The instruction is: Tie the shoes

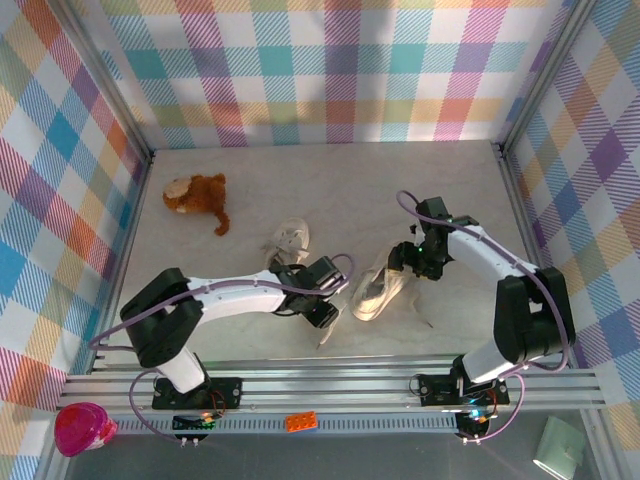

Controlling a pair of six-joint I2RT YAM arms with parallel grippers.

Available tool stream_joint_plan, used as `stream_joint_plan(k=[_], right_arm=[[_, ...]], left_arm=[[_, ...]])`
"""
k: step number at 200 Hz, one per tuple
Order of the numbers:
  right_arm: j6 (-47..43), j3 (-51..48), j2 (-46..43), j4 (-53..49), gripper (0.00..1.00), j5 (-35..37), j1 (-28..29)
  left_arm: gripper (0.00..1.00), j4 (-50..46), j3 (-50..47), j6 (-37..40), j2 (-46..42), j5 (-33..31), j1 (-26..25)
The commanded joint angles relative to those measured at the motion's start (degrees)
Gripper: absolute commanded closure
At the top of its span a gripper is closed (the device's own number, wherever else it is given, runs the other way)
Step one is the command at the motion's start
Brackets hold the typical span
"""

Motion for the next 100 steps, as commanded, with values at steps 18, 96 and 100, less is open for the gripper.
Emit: stream_joint_plan(k=[18,96,100], right_arm=[[1.83,-0.45,2.67,5.97,0.29,-2.98,-0.04],[-0.5,1.21,5.19,9.57,0.33,-7.94,-0.07],[-0.52,1.44,5.42,9.58,0.33,-8.12,-0.04]], left_arm=[[0.45,3.09,-0.48,-1.44,2.58,-0.47,-1.2],[0.45,4.95,-2.0,-6.97,-4.22,0.19,-2.52],[0.45,4.96,-1.94,-7.11,-3.96,0.11,-2.71]])
